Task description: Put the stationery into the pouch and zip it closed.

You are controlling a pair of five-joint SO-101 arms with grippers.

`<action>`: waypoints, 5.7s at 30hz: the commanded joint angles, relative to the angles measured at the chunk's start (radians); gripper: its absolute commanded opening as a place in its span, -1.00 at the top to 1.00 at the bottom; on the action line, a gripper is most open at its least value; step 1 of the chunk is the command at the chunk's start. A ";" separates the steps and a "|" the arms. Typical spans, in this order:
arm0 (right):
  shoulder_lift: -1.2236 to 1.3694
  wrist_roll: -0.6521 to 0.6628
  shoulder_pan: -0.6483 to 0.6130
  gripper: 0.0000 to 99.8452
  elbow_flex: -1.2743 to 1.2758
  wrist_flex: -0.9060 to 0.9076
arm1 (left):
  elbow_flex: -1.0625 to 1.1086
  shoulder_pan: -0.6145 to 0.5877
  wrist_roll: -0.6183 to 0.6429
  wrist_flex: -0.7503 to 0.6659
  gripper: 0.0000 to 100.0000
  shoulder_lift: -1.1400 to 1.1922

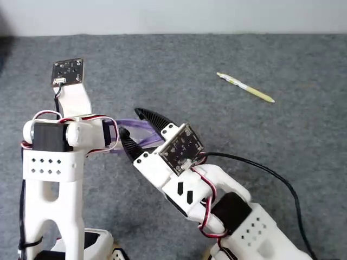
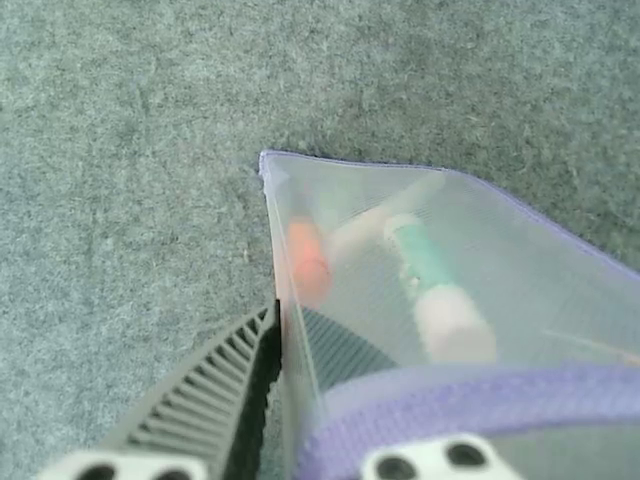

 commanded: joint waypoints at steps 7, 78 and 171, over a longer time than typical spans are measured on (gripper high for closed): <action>0.001 -0.173 0.328 0.97 -0.250 0.325 | 0.004 0.000 0.006 0.003 0.98 0.005; 2.500 0.589 0.877 0.93 -2.381 0.788 | 0.005 0.008 0.006 -0.031 0.98 0.011; -0.010 -0.158 0.130 0.98 0.026 -0.220 | 0.005 0.115 0.046 -0.091 0.98 0.015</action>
